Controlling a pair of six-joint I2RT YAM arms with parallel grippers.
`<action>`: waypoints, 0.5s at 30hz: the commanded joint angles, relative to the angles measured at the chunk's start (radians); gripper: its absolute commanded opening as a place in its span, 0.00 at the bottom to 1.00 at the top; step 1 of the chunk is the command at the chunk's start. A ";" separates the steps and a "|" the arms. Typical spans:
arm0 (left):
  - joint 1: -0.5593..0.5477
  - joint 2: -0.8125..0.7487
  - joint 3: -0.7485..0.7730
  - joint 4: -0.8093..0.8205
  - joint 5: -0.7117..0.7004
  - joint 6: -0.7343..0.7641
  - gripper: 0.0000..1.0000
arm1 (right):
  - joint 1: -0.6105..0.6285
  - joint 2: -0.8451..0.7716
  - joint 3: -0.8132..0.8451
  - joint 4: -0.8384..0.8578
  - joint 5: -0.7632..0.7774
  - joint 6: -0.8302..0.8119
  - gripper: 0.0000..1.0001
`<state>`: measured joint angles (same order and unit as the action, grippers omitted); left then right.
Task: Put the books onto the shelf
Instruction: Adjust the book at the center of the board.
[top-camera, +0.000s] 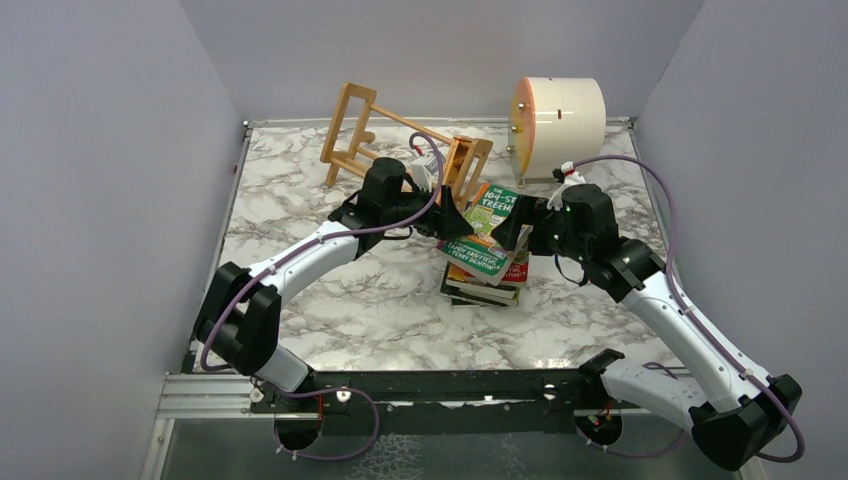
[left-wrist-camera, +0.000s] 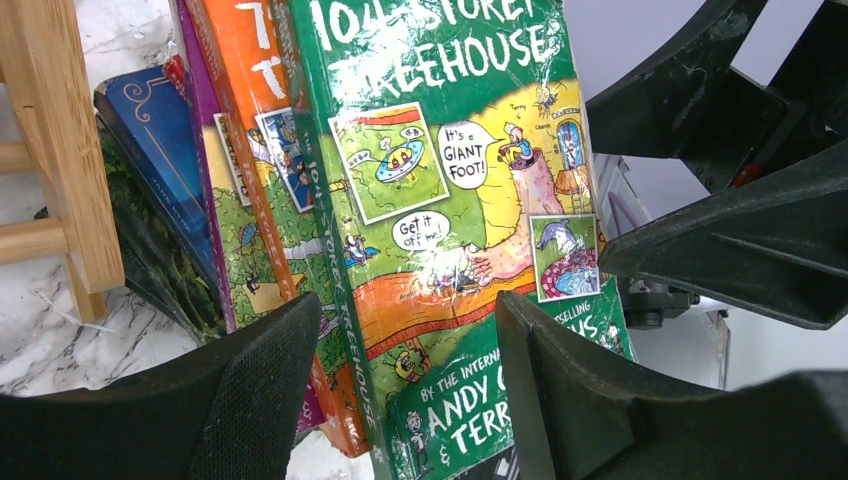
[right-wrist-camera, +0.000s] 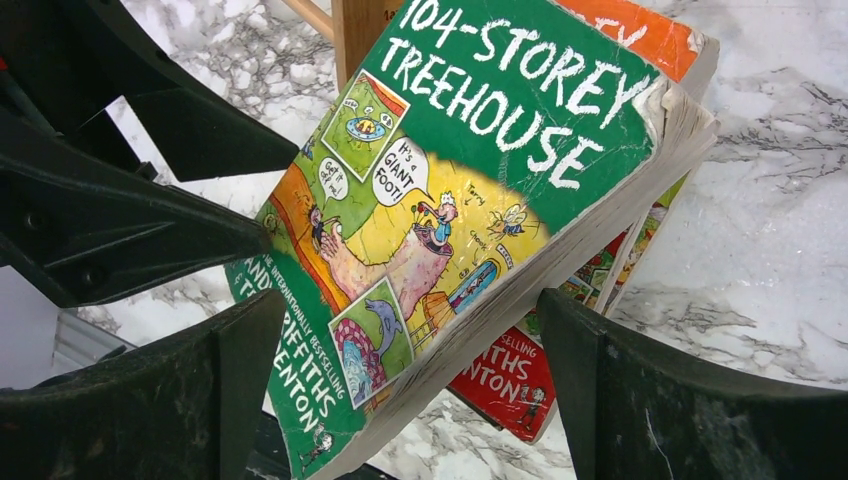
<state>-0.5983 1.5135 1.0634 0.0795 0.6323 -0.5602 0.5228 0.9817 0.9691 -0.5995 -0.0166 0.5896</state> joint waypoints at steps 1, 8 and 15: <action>-0.007 0.010 -0.009 -0.002 0.027 -0.004 0.58 | 0.005 0.003 0.000 0.044 -0.044 -0.010 0.94; -0.008 0.018 -0.016 -0.017 0.028 0.002 0.58 | 0.004 0.009 0.000 0.056 -0.063 -0.025 0.93; -0.009 0.034 -0.017 -0.010 0.054 -0.004 0.58 | 0.005 0.009 0.002 0.079 -0.080 -0.038 0.93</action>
<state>-0.5987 1.5284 1.0550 0.0727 0.6403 -0.5629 0.5228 0.9874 0.9691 -0.5804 -0.0448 0.5701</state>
